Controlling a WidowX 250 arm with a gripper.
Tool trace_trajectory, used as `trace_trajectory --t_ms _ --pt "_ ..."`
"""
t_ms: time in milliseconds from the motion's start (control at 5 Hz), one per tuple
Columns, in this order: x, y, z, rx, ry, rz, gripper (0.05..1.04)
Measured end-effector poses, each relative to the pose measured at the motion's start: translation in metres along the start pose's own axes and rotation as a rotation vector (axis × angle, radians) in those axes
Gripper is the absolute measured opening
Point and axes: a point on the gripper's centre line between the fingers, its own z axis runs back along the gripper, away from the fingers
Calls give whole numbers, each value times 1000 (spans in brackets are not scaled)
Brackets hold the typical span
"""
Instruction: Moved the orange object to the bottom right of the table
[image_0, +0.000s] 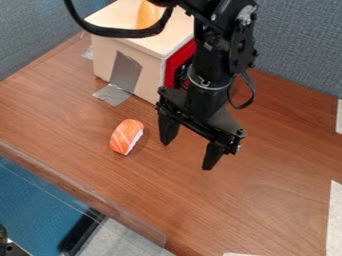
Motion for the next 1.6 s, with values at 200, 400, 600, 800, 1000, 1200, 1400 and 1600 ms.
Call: trace_trajectory --t_ms 200,400,600,800,1000,1200,1400,1600 --pt "-2 0 -6 5 21 2 1000" --pt "11 19 -14 16 22 90 1000" --pt "29 35 -16 29 -25 158 1000" --pt "35 56 -25 52 -36 208 1000" --pt "38 80 -35 43 -44 233 1000" --pt "30 105 -39 27 -40 271 1000" --pt "20 120 -45 37 -25 308 1000" --pt "17 128 -66 33 29 303 1000"
